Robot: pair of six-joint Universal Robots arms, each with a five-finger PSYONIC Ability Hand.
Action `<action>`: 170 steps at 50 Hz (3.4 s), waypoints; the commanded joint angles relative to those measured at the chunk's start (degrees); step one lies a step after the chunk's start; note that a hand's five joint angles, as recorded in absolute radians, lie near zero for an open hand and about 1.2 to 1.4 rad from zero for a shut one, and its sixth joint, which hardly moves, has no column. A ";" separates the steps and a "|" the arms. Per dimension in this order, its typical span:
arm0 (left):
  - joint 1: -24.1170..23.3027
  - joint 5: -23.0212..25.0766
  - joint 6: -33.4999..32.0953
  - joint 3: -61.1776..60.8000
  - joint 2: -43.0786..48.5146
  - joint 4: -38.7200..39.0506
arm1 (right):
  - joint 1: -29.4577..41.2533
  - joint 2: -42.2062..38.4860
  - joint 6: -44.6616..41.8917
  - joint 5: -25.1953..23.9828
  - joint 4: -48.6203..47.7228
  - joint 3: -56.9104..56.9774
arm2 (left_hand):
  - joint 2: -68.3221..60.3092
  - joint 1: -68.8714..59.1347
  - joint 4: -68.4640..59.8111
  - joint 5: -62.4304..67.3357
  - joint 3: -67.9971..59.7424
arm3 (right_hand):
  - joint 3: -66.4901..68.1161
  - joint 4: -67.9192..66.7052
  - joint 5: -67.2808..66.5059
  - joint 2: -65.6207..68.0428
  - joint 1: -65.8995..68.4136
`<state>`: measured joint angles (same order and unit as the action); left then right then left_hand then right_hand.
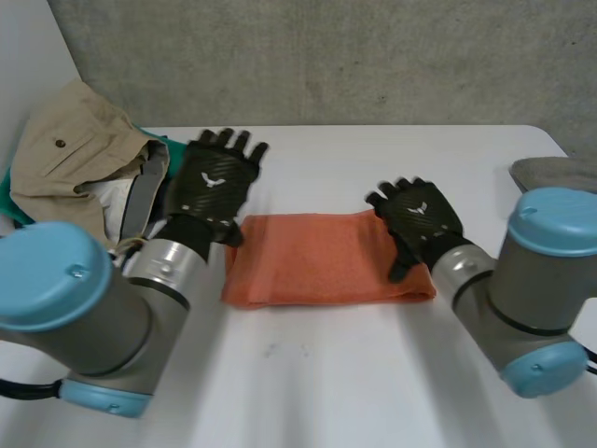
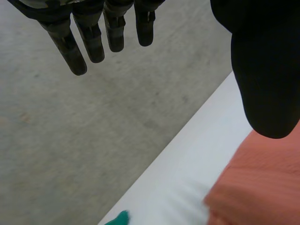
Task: Fold the laundry.
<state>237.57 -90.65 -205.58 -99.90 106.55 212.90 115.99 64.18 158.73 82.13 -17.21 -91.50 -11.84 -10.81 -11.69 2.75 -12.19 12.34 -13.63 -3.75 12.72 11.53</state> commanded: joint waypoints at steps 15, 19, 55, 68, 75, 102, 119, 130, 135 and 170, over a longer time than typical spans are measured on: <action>-4.58 -0.32 0.27 3.05 4.81 -0.99 | -9.38 -7.68 -9.39 -1.18 3.85 5.45 | 1.84 0.81 1.69 -2.75 2.19 | 67.66 -66.37 -66.25 67.28 68.47; -3.09 -0.41 0.27 1.47 1.83 -1.43 | -7.36 -4.51 -17.04 -0.74 3.85 8.52 | 1.84 0.81 1.69 -2.75 2.19 | 67.66 -66.37 -66.25 67.28 68.47; -5.19 -6.29 9.93 15.08 11.12 -8.10 | 4.24 -9.24 23.29 -6.45 13.94 23.37 | 0.45 -0.58 0.30 -1.35 0.79 | -2.34 3.63 3.75 -2.72 -1.53; -3.79 -6.56 12.75 20.18 20.44 -25.86 | 4.77 -28.06 18.47 -7.69 29.60 42.01 | 0.95 -0.08 0.80 -1.86 1.30 | -2.34 3.63 3.75 -2.72 -1.53; -1.15 -5.77 12.57 22.02 20.10 -29.11 | 4.95 -28.41 10.81 -3.55 30.13 42.99 | 0.95 -0.08 0.80 -1.86 1.30 | -0.07 1.36 1.49 -0.45 0.74; 5.44 33.96 12.93 24.49 -2.32 -40.98 | 13.47 -8.45 -6.06 -2.15 -3.97 1.41 | -0.56 -1.59 -0.71 -0.35 -0.22 | -2.34 3.63 3.75 -2.72 -1.53; 5.53 33.96 13.10 23.79 -2.32 -40.89 | 14.53 -19.88 -6.24 3.65 -6.09 13.89 | -0.23 -1.26 -0.38 -0.68 0.12 | -2.34 3.63 3.75 -2.72 -1.53; 5.53 33.96 13.10 23.70 -2.23 -40.81 | 14.53 -23.31 -6.15 3.04 -6.17 18.90 | -0.23 -1.26 -0.38 -0.68 0.12 | 8.33 -7.04 -6.91 7.95 9.14; 5.53 33.96 13.10 23.70 -2.23 -40.81 | 14.53 -24.54 -5.89 2.16 -5.82 21.62 | -0.23 -1.26 -0.38 -0.68 0.12 | 15.40 -14.12 -13.99 15.03 16.21; 6.76 33.96 13.19 23.88 -2.75 -40.81 | 13.56 -29.12 -1.41 1.81 3.14 40.26 | -0.56 -1.59 -0.71 -0.35 -0.22 | 67.66 -66.37 -66.25 67.28 68.47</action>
<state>243.93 -56.71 -192.39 -76.08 104.20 172.11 130.31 31.96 157.30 81.90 -13.82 -51.30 -11.84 -10.83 -11.69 2.74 -12.19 64.22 -67.19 -51.10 65.94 49.33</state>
